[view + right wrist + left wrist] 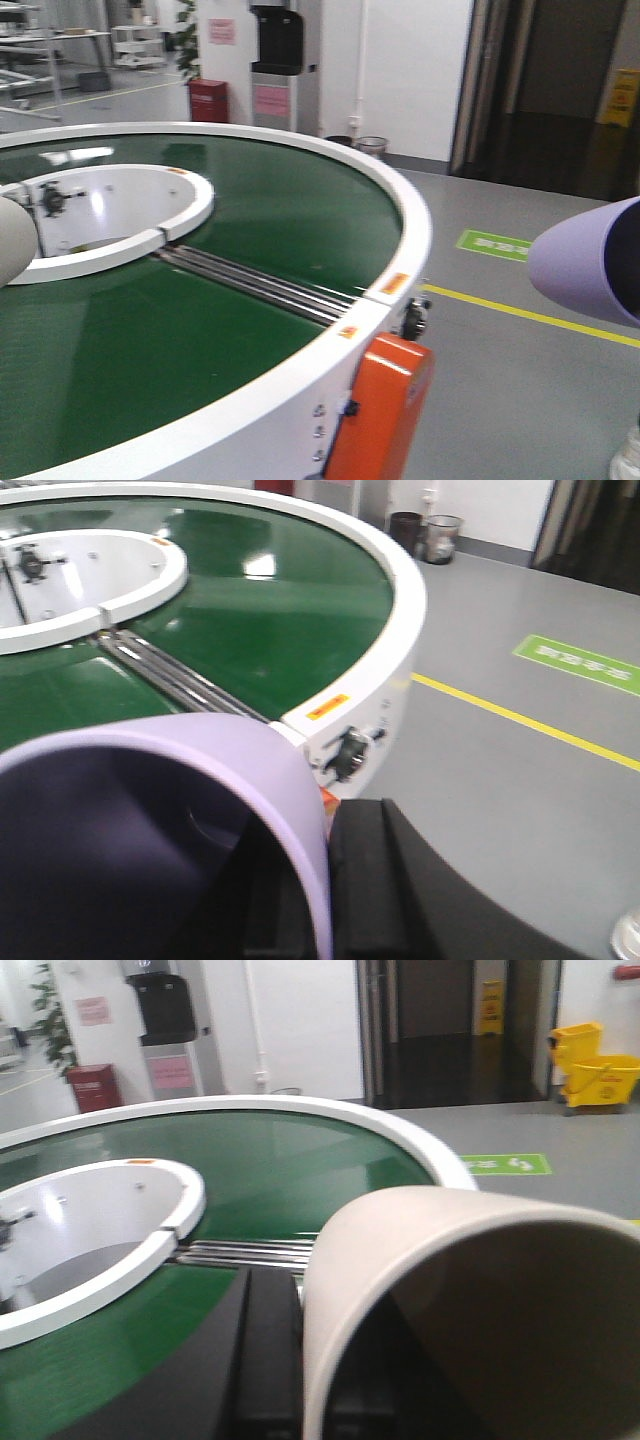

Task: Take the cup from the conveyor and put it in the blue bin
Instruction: 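Drive the base away from the conveyor toward the cart of blue bins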

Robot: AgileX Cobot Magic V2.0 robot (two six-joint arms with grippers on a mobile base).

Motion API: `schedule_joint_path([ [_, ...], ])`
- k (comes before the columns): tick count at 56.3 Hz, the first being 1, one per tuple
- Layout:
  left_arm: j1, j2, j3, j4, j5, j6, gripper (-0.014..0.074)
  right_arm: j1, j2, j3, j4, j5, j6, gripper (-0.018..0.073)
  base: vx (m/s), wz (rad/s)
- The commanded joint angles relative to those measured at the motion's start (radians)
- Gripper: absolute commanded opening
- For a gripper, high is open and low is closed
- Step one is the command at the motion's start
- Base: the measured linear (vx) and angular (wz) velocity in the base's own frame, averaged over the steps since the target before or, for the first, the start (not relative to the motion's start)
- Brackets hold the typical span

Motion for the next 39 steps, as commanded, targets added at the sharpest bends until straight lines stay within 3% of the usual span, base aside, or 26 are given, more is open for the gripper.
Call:
schedule_joint_path([
  [1, -0.003, -0.005, -0.023, -0.011, -0.092, -0.007, 0.0, -0.001, -0.007, -0.031, -0.01, -0.095, -0.003, -0.0009, -0.02, -0.48],
  [39, -0.003, -0.005, -0.023, -0.011, -0.092, -0.007, 0.0, -0.001, -0.007, -0.031, -0.01, -0.095, -0.003, -0.0009, 0.07, -0.52],
])
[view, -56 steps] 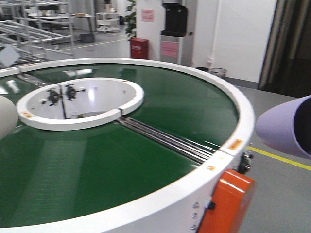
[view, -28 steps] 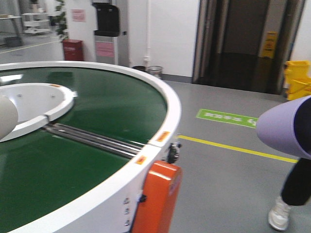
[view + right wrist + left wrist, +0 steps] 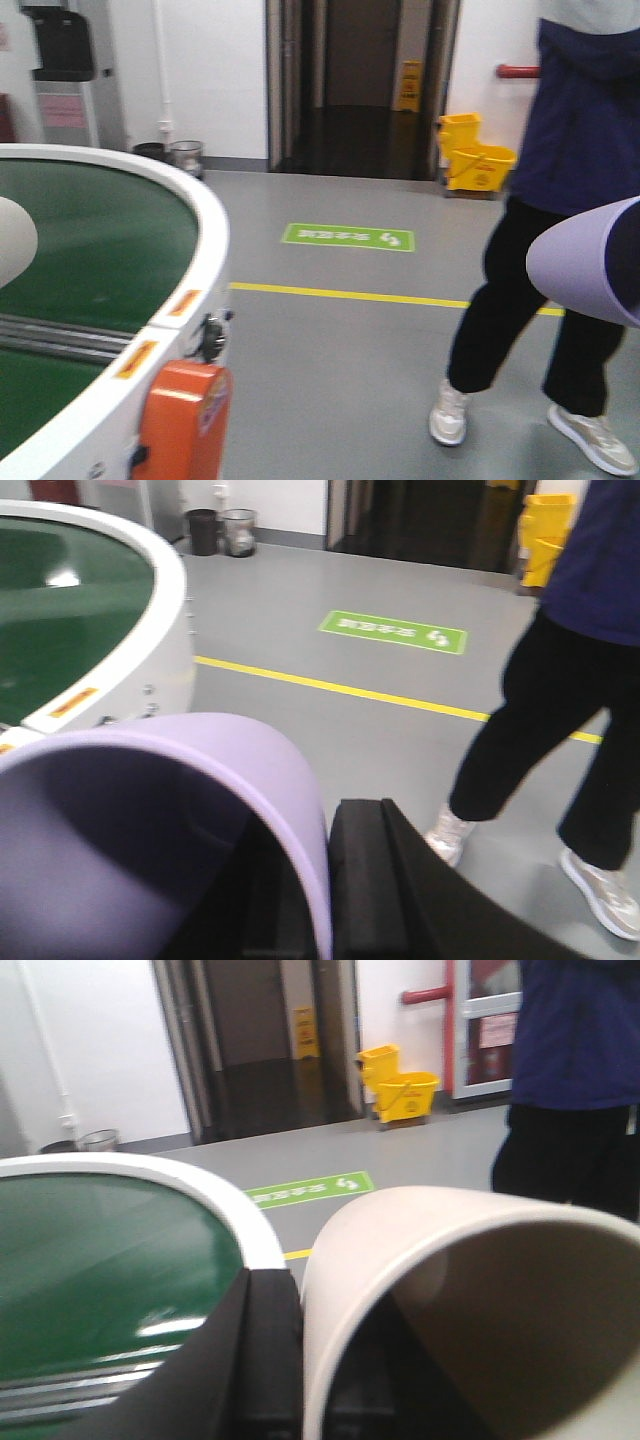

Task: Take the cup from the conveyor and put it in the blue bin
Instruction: 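Drive the base away from the conveyor toward the cart of blue bins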

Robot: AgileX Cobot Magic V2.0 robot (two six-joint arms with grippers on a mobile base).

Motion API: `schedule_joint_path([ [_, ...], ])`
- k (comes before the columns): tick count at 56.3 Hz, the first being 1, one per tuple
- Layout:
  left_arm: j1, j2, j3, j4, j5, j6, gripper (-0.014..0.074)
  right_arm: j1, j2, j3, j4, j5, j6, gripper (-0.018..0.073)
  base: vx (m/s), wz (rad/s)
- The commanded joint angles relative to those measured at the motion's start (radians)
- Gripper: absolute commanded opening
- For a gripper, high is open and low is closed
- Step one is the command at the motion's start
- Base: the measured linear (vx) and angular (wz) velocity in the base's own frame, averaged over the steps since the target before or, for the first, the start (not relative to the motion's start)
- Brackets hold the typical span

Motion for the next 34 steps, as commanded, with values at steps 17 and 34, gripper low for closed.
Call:
schedule_joint_path([
  [17, -0.003, -0.005, -0.023, -0.011, -0.092, -0.007, 0.0, -0.001, -0.007, -0.031, -0.01, -0.095, -0.003, -0.0009, 0.15, -0.58],
  [34, -0.003, -0.005, -0.023, -0.011, -0.092, -0.007, 0.0, -0.001, -0.007, -0.031, -0.01, -0.095, -0.003, -0.0009, 0.18, -0.65],
])
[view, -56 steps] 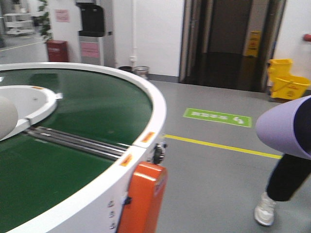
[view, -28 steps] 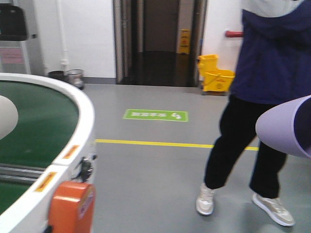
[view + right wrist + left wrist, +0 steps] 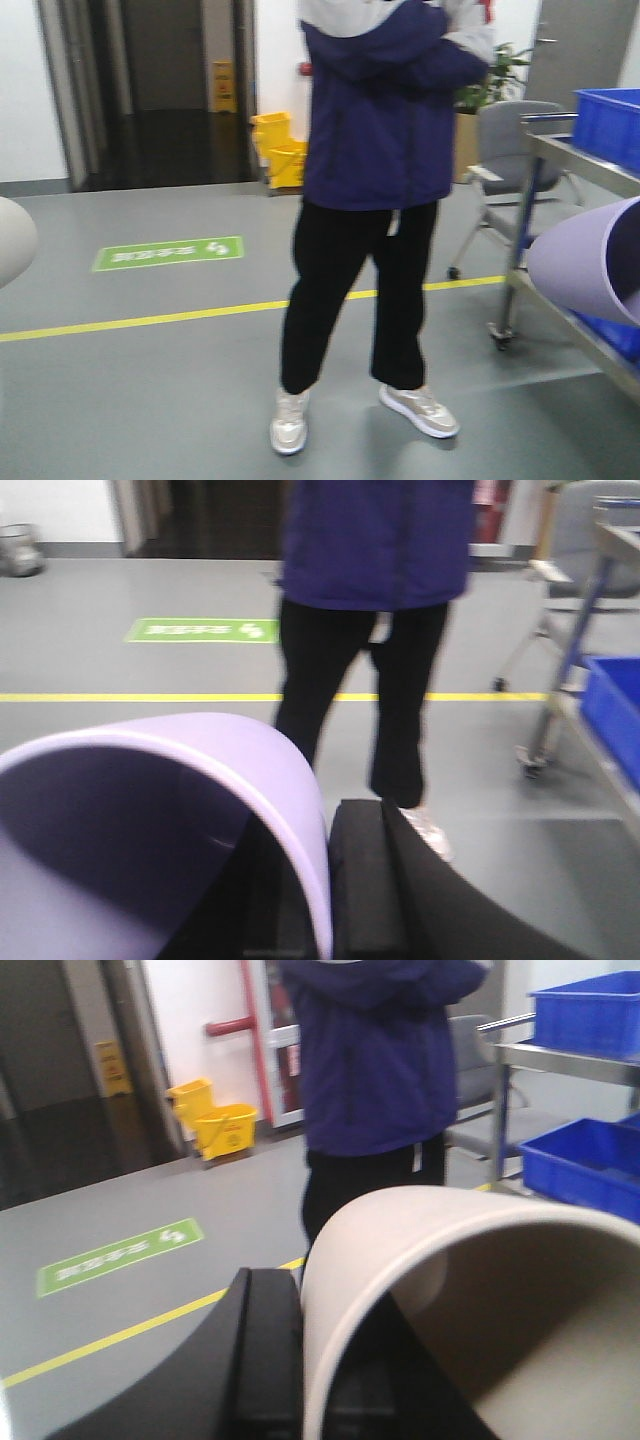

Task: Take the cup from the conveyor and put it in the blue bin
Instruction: 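Drive the base away from the conveyor toward the cart of blue bins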

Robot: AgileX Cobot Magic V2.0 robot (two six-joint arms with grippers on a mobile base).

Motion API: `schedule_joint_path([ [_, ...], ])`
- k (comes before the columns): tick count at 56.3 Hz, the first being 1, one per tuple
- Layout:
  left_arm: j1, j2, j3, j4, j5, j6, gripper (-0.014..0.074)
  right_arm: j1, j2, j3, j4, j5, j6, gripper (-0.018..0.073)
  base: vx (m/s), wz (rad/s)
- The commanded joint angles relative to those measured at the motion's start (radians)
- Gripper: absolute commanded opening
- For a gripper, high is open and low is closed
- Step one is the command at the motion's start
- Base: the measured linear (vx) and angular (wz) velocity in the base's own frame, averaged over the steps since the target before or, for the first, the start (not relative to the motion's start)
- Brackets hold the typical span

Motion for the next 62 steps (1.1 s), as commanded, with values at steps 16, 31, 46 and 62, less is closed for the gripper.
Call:
schedule_joint_path([
  [16, -0.003, -0.005, -0.023, -0.011, -0.092, -0.007, 0.0, -0.001, -0.007, -0.031, -0.01, -0.095, -0.003, -0.0009, 0.21, -0.52],
  [31, -0.003, -0.005, -0.023, -0.011, -0.092, -0.007, 0.0, -0.001, -0.007, -0.031, -0.01, -0.095, -0.003, -0.0009, 0.25, -0.28],
  [46, -0.003, -0.005, -0.023, -0.011, -0.092, -0.007, 0.0, -0.001, -0.007, -0.031, -0.01, -0.095, -0.003, -0.0009, 0.32, -0.05],
  [62, -0.003, -0.005, -0.023, -0.011, -0.092, -0.007, 0.0, -0.001, -0.003, -0.031, -0.01, -0.095, -0.003, -0.0009, 0.34, -0.08],
])
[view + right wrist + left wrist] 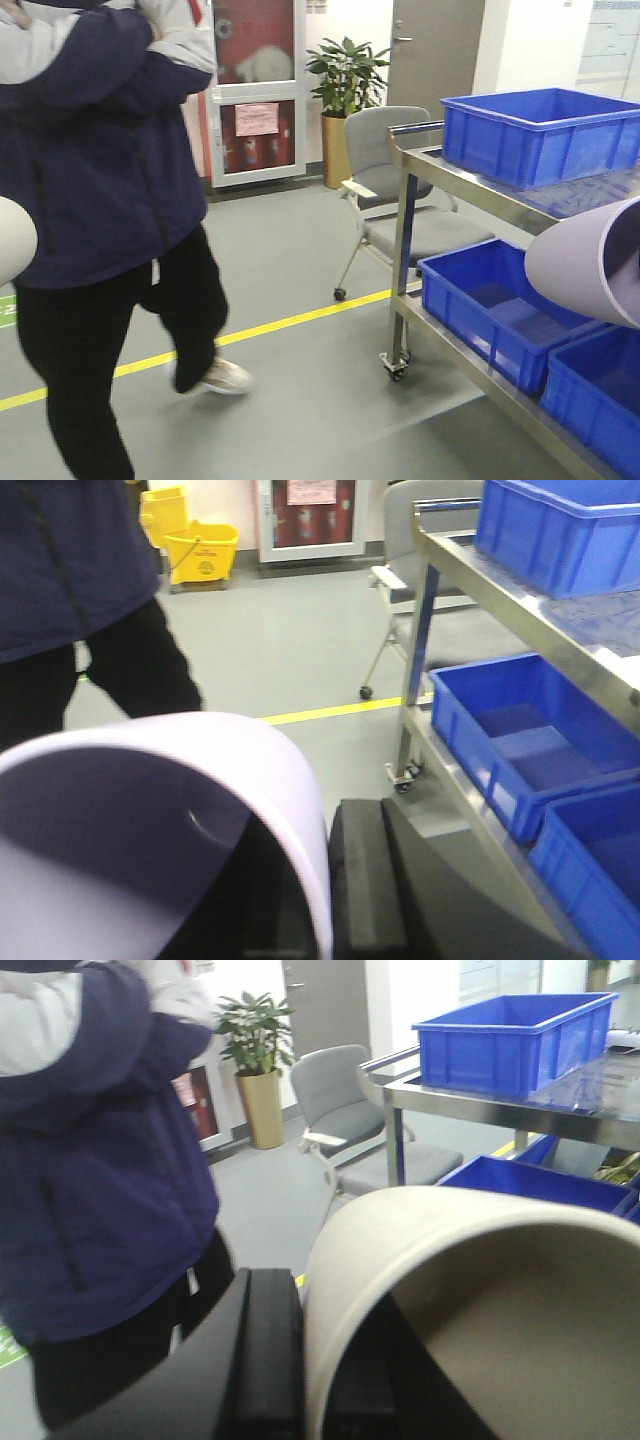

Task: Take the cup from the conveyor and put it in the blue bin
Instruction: 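Drive the base away from the conveyor toward the cart of blue bins, then drive up to the nearest blue bin holding both cups above it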

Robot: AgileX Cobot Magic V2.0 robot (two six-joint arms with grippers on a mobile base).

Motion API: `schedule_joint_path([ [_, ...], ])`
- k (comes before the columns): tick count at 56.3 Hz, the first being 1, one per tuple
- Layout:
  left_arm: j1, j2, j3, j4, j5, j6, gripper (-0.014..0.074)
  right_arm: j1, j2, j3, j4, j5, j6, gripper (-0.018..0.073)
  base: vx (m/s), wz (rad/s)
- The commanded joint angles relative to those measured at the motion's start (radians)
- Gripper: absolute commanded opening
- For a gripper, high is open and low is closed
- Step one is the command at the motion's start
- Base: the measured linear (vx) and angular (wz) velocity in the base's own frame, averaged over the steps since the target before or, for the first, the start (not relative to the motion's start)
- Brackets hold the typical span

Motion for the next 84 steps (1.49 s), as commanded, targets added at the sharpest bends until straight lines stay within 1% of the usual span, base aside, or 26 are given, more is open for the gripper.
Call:
schedule_joint_path([
  [1, -0.003, -0.005, -0.023, -0.011, -0.092, -0.007, 0.0, -0.001, -0.005, -0.031, -0.011, -0.095, -0.003, -0.0009, 0.33, -0.21],
  [21, -0.003, -0.005, -0.023, -0.011, -0.092, -0.007, 0.0, -0.001, -0.005, -0.031, -0.011, -0.095, -0.003, -0.0009, 0.31, -0.41],
  [59, -0.003, -0.005, -0.023, -0.011, -0.092, -0.007, 0.0, -0.001, -0.005, -0.031, -0.011, -0.095, -0.003, -0.0009, 0.22, -0.68],
  [84, -0.003, -0.005, -0.023, -0.011, -0.092, -0.007, 0.0, -0.001, -0.005, -0.031, -0.011, -0.095, -0.003, -0.0009, 0.21, -0.53],
])
